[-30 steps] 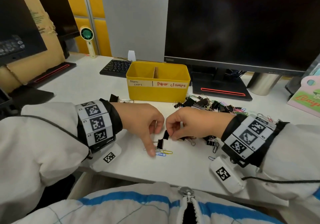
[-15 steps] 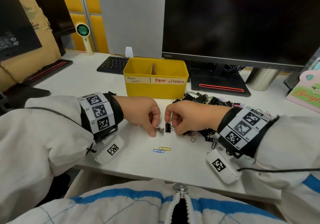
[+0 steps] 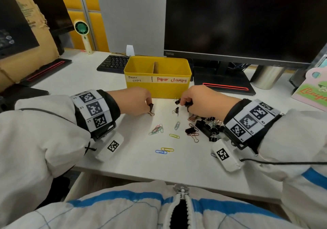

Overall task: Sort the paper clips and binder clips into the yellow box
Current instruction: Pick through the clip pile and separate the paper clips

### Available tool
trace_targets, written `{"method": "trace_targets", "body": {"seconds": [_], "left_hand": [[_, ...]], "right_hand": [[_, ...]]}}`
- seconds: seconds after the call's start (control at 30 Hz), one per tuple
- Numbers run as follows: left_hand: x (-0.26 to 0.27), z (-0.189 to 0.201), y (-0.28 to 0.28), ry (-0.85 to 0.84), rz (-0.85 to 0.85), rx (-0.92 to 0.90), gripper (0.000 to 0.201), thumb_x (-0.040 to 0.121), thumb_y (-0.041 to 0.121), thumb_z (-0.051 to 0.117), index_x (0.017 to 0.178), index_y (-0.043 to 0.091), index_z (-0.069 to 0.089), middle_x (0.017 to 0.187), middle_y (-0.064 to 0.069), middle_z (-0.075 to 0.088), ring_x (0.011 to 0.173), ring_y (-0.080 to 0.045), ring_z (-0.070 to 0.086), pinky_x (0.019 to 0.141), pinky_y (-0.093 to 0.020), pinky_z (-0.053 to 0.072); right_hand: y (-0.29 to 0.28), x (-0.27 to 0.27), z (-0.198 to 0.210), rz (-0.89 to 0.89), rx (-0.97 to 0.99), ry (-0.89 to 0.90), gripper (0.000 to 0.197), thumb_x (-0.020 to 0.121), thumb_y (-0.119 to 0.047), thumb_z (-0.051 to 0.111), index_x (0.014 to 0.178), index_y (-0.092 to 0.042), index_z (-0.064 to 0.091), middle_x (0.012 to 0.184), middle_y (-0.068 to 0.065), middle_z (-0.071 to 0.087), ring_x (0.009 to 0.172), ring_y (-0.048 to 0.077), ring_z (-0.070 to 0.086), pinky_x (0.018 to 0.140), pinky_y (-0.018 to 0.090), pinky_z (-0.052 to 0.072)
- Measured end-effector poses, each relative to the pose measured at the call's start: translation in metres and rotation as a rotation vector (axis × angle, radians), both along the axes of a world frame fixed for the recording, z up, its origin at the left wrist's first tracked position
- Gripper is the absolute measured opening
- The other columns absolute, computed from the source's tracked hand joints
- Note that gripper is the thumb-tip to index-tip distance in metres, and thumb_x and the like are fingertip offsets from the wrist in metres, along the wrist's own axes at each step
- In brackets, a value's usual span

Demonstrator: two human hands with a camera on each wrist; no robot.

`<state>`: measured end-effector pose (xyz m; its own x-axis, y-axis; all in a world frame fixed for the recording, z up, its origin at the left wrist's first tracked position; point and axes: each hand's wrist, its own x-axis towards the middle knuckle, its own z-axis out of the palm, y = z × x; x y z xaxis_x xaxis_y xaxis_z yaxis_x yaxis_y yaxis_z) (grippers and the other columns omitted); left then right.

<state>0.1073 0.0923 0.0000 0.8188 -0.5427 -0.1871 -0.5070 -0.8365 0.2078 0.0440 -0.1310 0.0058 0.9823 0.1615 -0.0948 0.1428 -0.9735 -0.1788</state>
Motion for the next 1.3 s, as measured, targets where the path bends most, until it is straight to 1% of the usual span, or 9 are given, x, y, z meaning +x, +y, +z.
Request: {"method": "trace_targets", "body": {"seconds": [0.1,0.23,0.47,0.63,0.8,0.9,1.0,1.17,1.3], "left_hand": [[0.001,0.001,0.003,-0.115,-0.11,-0.002,0.026,0.09,0.034,0.069,0.114,0.026,0.066,0.106,0.006,0.061,0.096,-0.016,0.056,0.076,-0.029,0.046],[-0.006,0.009,0.001,0.2,-0.358,-0.146,0.044,0.065,0.037,0.092,0.105,0.038,0.074,0.096,0.023,0.064,0.088,-0.008,0.06,0.077,-0.025,0.051],[-0.015,-0.003,-0.015,0.292,-0.353,-0.119,0.043,0.058,0.029,0.096,0.095,0.029,0.076,0.086,0.011,0.071,0.078,-0.012,0.067,0.065,-0.019,0.049],[-0.016,-0.006,-0.02,0.272,-0.275,-0.08,0.029,0.07,0.027,0.091,0.09,0.022,0.07,0.074,0.009,0.065,0.064,-0.008,0.059,0.062,-0.023,0.049],[-0.016,-0.003,-0.02,0.387,-0.095,-0.175,0.02,0.076,0.022,0.087,0.079,0.02,0.068,0.068,0.006,0.069,0.059,-0.012,0.066,0.06,-0.02,0.055],[-0.012,-0.004,-0.02,0.598,0.087,-0.441,0.012,0.08,0.013,0.083,0.089,0.011,0.075,0.087,-0.009,0.076,0.072,-0.014,0.07,0.076,-0.027,0.061],[-0.01,0.0,-0.02,0.875,0.305,-0.738,0.017,0.092,0.003,0.067,0.107,-0.002,0.07,0.111,-0.022,0.07,0.074,-0.012,0.067,0.068,-0.023,0.061],[-0.011,0.009,-0.02,1.292,0.485,-1.04,0.037,0.098,0.007,0.034,0.13,-0.002,0.051,0.099,-0.011,0.06,0.078,-0.021,0.06,0.071,-0.039,0.064],[-0.011,0.007,-0.018,1.497,0.448,-0.989,0.044,0.097,0.041,0.043,0.099,0.001,0.063,0.083,-0.009,0.054,0.068,-0.019,0.059,0.062,-0.035,0.063]], "right_hand": [[0.002,-0.004,0.0,0.131,0.037,-0.049,0.034,0.086,-0.009,0.07,0.114,-0.029,0.071,0.116,-0.004,0.059,0.108,0.017,0.057,0.093,0.033,0.051],[0.014,-0.013,0.0,0.251,0.183,0.141,0.022,0.077,-0.014,0.083,0.094,-0.027,0.078,0.091,-0.008,0.072,0.083,0.009,0.067,0.075,0.025,0.056],[0.019,-0.005,-0.004,0.228,0.254,0.273,0.018,0.075,-0.002,0.083,0.086,-0.015,0.076,0.066,-0.013,0.066,0.059,0.001,0.06,0.062,0.018,0.053],[0.017,-0.003,-0.007,0.237,0.203,0.234,0.016,0.083,-0.006,0.077,0.093,-0.018,0.072,0.088,0.005,0.071,0.075,0.017,0.064,0.072,0.032,0.056],[0.012,-0.002,0.004,0.167,0.357,0.039,0.016,0.083,-0.005,0.076,0.095,-0.016,0.074,0.089,0.003,0.072,0.075,0.008,0.065,0.076,0.028,0.058],[0.011,-0.002,0.014,0.073,0.594,-0.045,0.015,0.081,-0.004,0.079,0.092,-0.013,0.074,0.09,0.008,0.073,0.073,0.008,0.065,0.078,0.034,0.06],[0.015,-0.004,0.023,0.044,0.788,-0.08,0.015,0.081,0.0,0.078,0.094,-0.005,0.073,0.085,0.014,0.07,0.073,0.019,0.064,0.071,0.039,0.06],[0.029,-0.003,0.025,0.075,0.818,-0.088,0.015,0.078,0.003,0.08,0.089,-0.001,0.072,0.081,0.016,0.071,0.065,0.014,0.066,0.066,0.029,0.061],[0.037,-0.006,0.022,0.135,0.787,-0.032,0.01,0.083,0.001,0.076,0.092,-0.003,0.074,0.088,0.018,0.075,0.074,0.02,0.071,0.074,0.032,0.062]]}}
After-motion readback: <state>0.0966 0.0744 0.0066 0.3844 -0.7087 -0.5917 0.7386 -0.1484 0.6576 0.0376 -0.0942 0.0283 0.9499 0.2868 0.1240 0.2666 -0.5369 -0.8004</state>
